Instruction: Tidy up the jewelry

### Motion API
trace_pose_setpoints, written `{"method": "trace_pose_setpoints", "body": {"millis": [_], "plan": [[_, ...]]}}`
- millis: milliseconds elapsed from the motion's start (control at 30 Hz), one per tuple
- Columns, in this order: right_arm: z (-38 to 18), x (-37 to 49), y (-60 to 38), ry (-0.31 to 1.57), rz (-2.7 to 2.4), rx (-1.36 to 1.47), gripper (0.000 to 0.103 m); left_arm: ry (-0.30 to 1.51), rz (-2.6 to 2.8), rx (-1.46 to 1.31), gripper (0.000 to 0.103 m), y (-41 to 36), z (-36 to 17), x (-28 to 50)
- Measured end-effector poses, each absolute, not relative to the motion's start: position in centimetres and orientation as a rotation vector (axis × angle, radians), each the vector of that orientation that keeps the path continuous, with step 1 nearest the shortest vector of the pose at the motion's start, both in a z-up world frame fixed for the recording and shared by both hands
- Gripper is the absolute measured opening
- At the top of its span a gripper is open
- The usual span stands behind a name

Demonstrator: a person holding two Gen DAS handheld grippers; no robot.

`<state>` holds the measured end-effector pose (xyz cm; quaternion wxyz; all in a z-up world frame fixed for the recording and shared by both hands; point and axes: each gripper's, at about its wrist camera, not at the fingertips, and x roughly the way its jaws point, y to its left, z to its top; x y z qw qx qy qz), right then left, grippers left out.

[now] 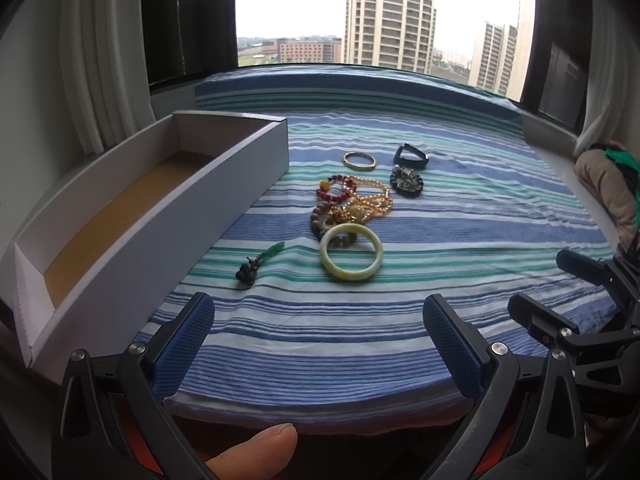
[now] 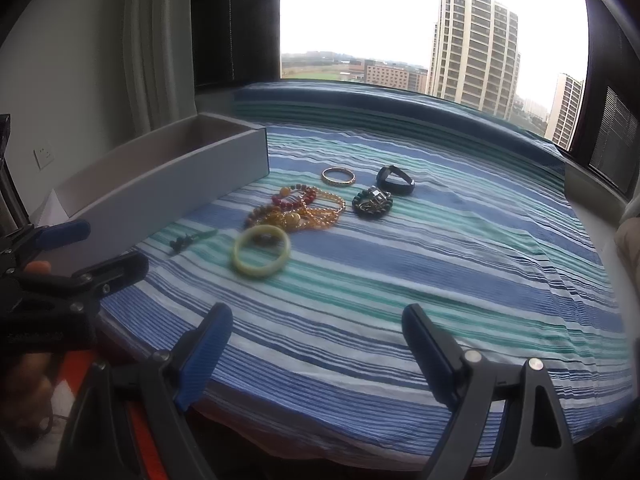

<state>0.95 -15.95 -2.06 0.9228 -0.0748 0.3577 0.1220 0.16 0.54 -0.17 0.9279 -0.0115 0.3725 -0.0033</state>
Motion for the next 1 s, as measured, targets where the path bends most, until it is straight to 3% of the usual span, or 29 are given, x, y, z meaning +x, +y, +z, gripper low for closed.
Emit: {"method": "trace_pose_setpoints", "body": {"millis": [1000], "plan": [[-2.28, 0.9, -16.01, 0.738, 0.254, -0.145, 0.089, 0.778, 0.003, -0.025, 0.103, 0.55, -0.48, 0.17]]}}
